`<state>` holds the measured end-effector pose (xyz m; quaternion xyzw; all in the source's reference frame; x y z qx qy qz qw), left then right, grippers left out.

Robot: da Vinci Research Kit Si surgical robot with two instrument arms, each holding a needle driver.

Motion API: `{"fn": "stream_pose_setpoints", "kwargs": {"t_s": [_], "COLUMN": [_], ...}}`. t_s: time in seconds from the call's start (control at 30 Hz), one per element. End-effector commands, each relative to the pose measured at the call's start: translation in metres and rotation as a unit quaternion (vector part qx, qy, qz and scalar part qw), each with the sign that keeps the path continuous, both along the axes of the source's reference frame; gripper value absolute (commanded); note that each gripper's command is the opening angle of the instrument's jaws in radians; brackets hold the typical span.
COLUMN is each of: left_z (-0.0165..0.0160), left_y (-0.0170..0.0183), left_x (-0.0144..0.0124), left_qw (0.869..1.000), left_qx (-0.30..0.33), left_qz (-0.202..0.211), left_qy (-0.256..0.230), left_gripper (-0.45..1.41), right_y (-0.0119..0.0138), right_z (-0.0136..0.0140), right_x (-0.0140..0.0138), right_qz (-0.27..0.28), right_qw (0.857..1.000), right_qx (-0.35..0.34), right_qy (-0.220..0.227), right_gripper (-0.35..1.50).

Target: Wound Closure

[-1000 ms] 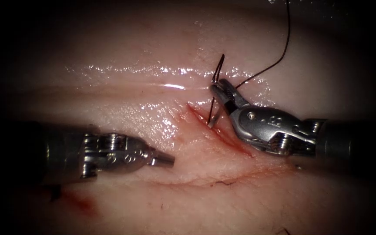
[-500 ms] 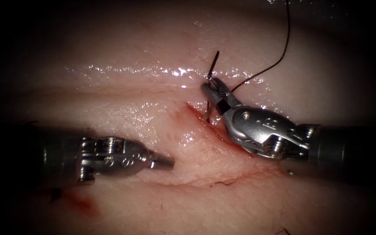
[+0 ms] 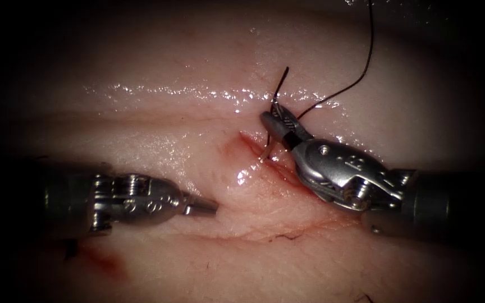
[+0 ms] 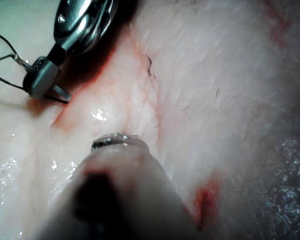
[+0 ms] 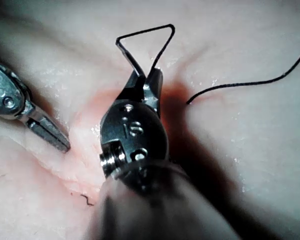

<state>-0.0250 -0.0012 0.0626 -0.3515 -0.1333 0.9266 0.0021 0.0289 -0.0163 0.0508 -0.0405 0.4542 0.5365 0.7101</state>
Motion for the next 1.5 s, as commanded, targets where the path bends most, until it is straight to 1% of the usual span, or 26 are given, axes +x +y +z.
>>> {"fn": "stream_pose_setpoints", "kwargs": {"t_s": [0.03, 0.13, 0.4, 0.77, 0.9, 0.93, 0.97, 1.07, 1.2, 1.3, 1.43, 1.5], "left_z": [0.0006, 0.0006, 0.0009, 0.0011, 0.0012, 0.0012, 0.0012, 0.0013, 0.0014, 0.0014, 0.0015, 0.0015], "left_y": [-0.0002, -0.0003, -0.0004, -0.0003, -0.0002, -0.0002, -0.0001, 0.0000, -0.0001, -0.0001, -0.0001, 0.0000], "left_x": [-0.0005, -0.0003, -0.0001, 0.0000, 0.0002, 0.0003, 0.0003, 0.0004, 0.0004, 0.0004, 0.0004, 0.0005], "left_qw": [1.000, 1.000, 1.000, 1.000, 1.000, 1.000, 1.000, 1.000, 1.000, 1.000, 1.000, 1.000], "left_qx": [0.000, 0.000, -0.002, -0.004, -0.005, -0.005, -0.005, -0.005, -0.006, -0.006, -0.006, -0.006], "left_qz": [0.000, 0.001, 0.001, 0.002, 0.002, 0.002, 0.003, 0.003, 0.003, 0.003, 0.003, 0.003], "left_qy": [-0.001, -0.001, -0.002, -0.004, -0.005, -0.006, -0.006, -0.006, -0.006, -0.006, -0.006, -0.006], "left_gripper": [-0.21, -0.21, -0.23, -0.23, -0.23, -0.23, -0.23, -0.23, -0.23, -0.23, -0.23, -0.23], "right_y": [-0.0002, -0.0002, -0.0002, -0.0002, -0.0004, -0.0004, -0.0006, -0.0008, -0.0014, -0.0018, -0.0027, -0.0033], "right_z": [0.0002, 0.0000, -0.0006, -0.0020, -0.0021, -0.0021, -0.0021, -0.0019, -0.0013, -0.0011, -0.0014, -0.0022], "right_x": [0.0011, 0.0012, 0.0016, 0.0017, 0.0019, 0.0020, 0.0021, 0.0022, 0.0025, 0.0028, 0.0038, 0.0043], "right_qz": [-0.002, -0.003, 0.011, 0.030, 0.035, 0.037, 0.042, 0.044, 0.042, 0.043, 0.049, 0.055], "right_qw": [1.000, 1.000, 0.997, 0.993, 0.989, 0.987, 0.980, 0.971, 0.962, 0.958, 0.944, 0.933], "right_qx": [0.002, 0.006, 0.044, 0.072, 0.093, 0.099, 0.122, 0.148, 0.171, 0.180, 0.210, 0.228], "right_qy": [0.003, 0.006, 0.058, 0.086, 0.114, 0.125, 0.153, 0.183, 0.210, 0.220, 0.249, 0.274], "right_gripper": [-0.35, -0.35, -0.35, -0.35, -0.35, -0.35, -0.35, -0.35, -0.35, -0.35, -0.35, -0.35]}}
